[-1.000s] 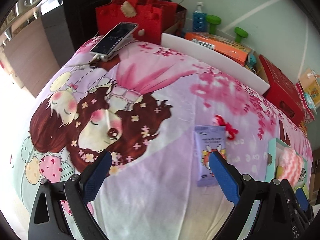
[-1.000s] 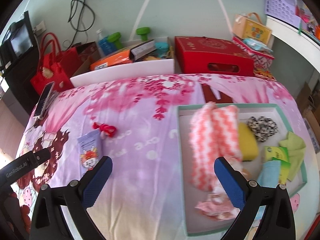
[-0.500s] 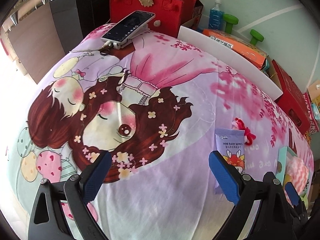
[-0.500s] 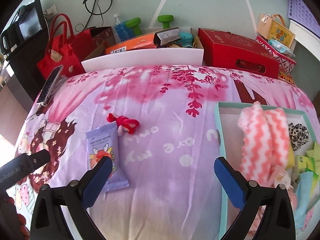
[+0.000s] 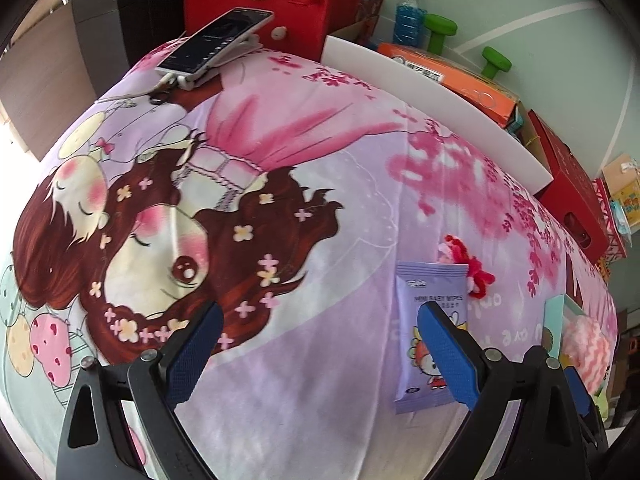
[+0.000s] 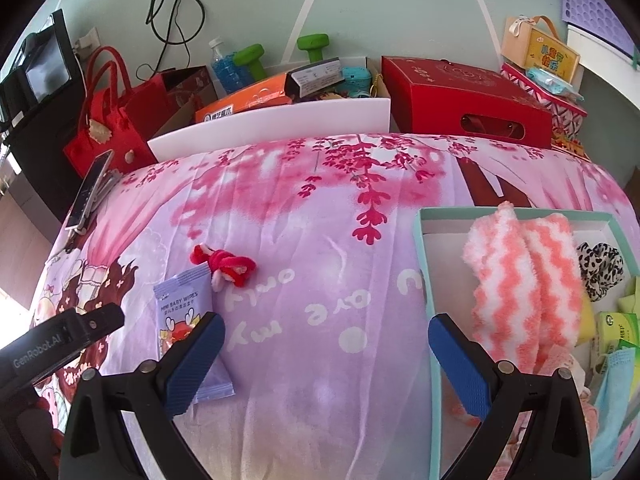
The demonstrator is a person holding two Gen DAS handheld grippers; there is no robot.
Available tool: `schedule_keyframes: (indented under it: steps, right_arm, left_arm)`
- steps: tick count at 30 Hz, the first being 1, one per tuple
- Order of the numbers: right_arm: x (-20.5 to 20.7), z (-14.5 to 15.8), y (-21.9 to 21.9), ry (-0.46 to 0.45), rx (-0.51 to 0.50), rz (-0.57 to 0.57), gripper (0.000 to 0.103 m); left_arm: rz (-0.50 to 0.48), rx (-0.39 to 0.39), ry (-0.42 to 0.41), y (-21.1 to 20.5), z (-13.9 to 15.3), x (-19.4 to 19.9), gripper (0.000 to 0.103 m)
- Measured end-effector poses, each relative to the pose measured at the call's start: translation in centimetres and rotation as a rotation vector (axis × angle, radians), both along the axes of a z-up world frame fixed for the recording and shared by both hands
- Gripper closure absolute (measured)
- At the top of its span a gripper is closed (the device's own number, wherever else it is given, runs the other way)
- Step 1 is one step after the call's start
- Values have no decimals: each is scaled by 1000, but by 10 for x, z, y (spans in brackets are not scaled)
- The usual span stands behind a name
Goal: Organize soft objects
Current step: 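Move both grippers back from the tray toward the wipes packet and red plush toy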
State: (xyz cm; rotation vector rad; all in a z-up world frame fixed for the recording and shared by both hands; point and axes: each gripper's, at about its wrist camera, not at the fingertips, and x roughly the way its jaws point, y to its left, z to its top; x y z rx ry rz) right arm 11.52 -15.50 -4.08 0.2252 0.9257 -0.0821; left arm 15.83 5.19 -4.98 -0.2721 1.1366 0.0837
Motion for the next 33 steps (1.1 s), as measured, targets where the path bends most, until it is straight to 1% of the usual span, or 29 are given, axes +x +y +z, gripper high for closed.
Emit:
schedule_keyframes:
  steps: [3,8,10,13,21,29,33]
  right_arm:
    - [-1,1,-4,-1,2,-9,0]
    - [-3,3,-12,-7,13,-31,0]
    - [-5,6,-15,-16,15,-40,0]
    - [-6,9,-20,-30,19,-54,0]
    - [-9,12,-31,-35,32,-86,0]
    - [-17,24,-38,-61,27,-115,0]
    - [-21,29,-42,-73,28,-126,0]
  left_arm:
    - [-26,-6,3,-8,-1,2,5]
    - [-59,-65,-1,-18,-4,7,5]
    - [-74,-74,-3,-23,-4,8,5]
    - [-92,-69,8,-30,-7,9,5]
    - [-96,-64,11,-31,-8,9,5]
    - [-158,-87,20,-48,-12,12,5]
    - [-165,-81,39,-52,-17,13,5]
